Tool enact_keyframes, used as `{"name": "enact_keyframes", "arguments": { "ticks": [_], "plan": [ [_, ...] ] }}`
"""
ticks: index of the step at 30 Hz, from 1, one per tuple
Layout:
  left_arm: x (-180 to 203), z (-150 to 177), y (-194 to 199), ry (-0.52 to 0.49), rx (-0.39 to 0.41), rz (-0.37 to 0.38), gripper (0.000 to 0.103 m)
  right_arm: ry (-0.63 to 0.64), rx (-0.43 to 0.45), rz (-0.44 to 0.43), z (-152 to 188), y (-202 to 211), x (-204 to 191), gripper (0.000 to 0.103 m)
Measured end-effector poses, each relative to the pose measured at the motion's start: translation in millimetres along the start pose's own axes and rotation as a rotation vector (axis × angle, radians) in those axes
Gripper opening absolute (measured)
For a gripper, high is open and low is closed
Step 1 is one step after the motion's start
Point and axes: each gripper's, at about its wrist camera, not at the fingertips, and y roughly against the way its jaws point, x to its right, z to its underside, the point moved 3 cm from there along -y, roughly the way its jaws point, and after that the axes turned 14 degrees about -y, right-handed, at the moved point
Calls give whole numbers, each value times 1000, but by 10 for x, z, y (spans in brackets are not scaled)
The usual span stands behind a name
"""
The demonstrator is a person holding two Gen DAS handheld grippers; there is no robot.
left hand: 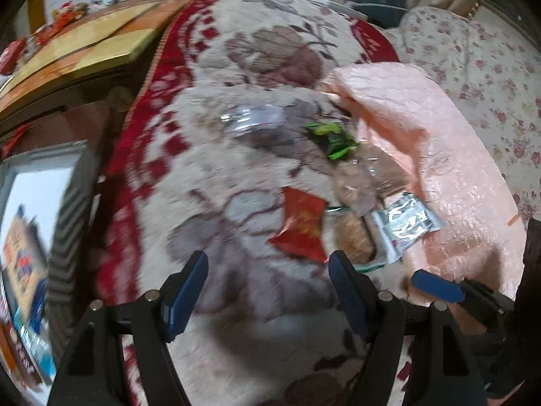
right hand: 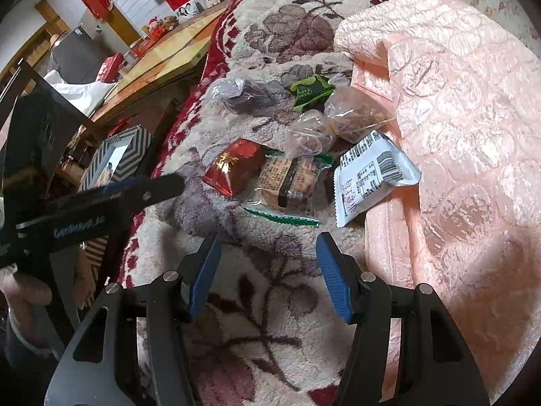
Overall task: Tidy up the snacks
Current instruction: 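Move both open grippers from the tray back over the blanket, then grasp the red candy packet with left gripper while right grasps green-wrapped cake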
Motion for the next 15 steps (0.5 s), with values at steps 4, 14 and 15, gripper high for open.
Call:
{"name": "enact_keyframes", "arguments": {
  "ticks": [4,14,15],
  "plan": [
    [92,-128,-123,-63,-13,1,76,8,10,15,-50,-29,15,58],
    [177,-257,-468,-143,-101,39,76,-3,2,4,-145,-91,34,58],
    [186,-264,-491,-148,-105,38,76,-7,1,4,-151,-104,46,58]
  ]
}}
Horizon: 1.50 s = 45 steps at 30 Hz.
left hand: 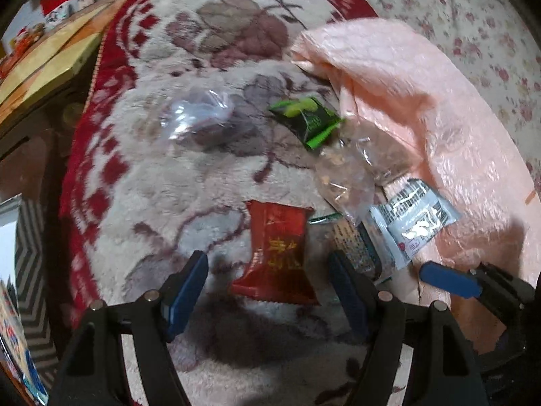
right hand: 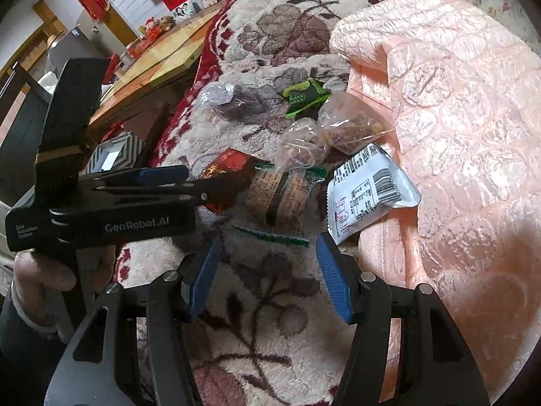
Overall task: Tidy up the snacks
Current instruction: 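Grasp the red candy packet with left gripper while right grasps green-wrapped cake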
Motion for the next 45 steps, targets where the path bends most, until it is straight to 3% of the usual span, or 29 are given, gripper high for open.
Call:
{"name": "enact_keyframes", "arguments": {
  "ticks": [7,12,14,20,31,38,45],
  "plan": [
    [-60,-69,-115,20,-8,0,76,-6,-4,5,-60,-68,25,58],
    [-42,-79,-128,2,-1,-23,54,-3,-12,5,-81,-109,3,58],
    [-38,-76,-113,3,13,-1,37,1,-15,0,-92,-130,-17,58],
    [-103,-23,-49,36,48,7,36,4,-17,9,-131,-208,-64,58],
    [-258,200,101,55,57,-88,36,9,-31,122,-289,-570,-130,60],
    [-242,233,80,62,55,-94,36,18,-45,85,-301,-631,-91,56],
    [-223,244,108,63,60,-112,36,60,-16,100,-253,-541,-129,49]
  ]
}}
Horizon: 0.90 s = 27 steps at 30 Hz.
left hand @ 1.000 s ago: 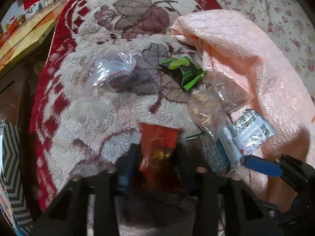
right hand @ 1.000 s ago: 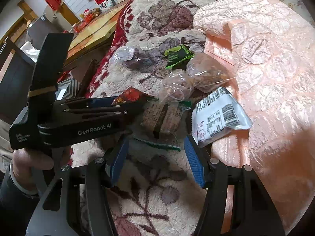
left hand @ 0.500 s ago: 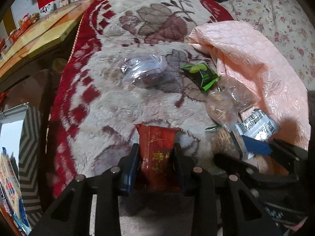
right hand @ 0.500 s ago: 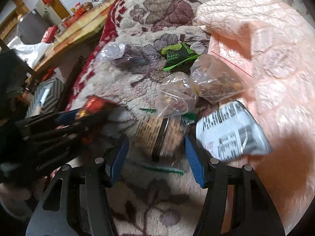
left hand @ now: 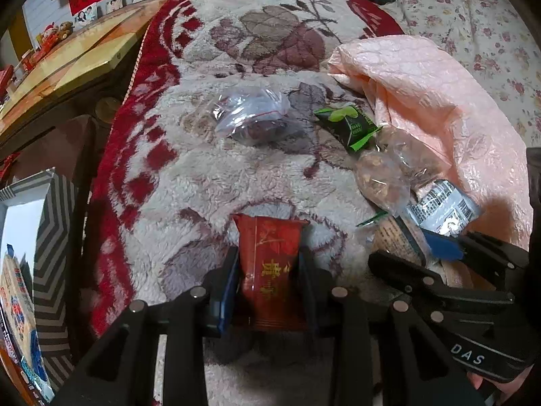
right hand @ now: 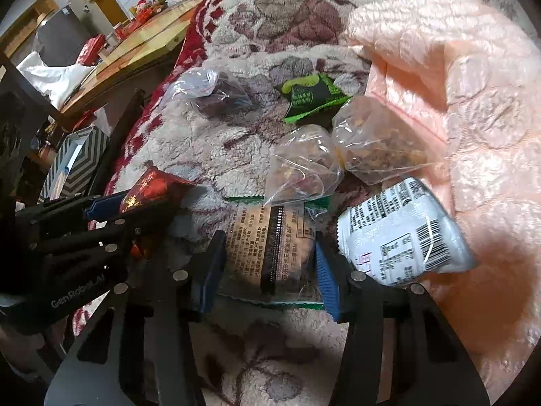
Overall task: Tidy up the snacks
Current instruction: 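Grasp the red candy packet with left gripper while right grasps green-wrapped cake, then carry the red packet and green-wrapped cake to the tray and release both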
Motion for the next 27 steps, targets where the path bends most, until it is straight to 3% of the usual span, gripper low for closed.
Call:
{"name": "enact_keyframes", "arguments": {
  "ticks": [17,27],
  "plan": [
    [-23,224,289,22,22,-46,36,33,27,-101,217,408,-186,49],
    [-145,497,538,69,38,-79,36,87,2,-130,413,399,-474,49]
  ]
}}
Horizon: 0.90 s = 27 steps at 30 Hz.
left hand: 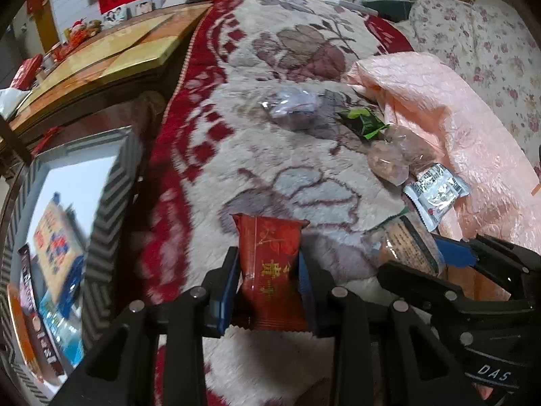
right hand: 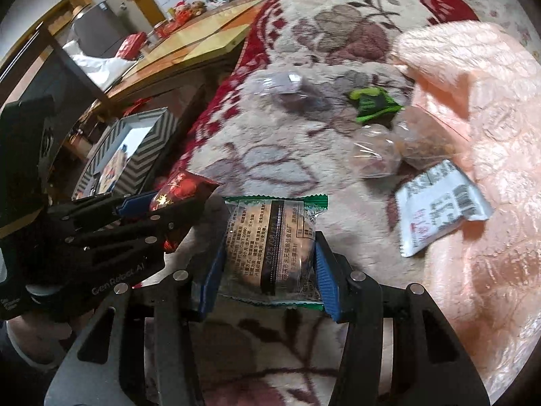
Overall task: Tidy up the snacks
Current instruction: 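Carry the red packet and green-wrapped cake to the tray and release both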
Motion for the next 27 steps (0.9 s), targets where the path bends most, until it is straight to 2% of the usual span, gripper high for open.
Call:
{"name": "enact_keyframes", "arguments": {
  "ticks": [12,27],
  "plan": [
    [-429,318,498,91,52,-72,36,97,-27,-43,125,-67,-541,49],
    [-1250,799,864,284,82,-178,36,273,-68,-151,183,-193,-1566,49]
  ]
}}
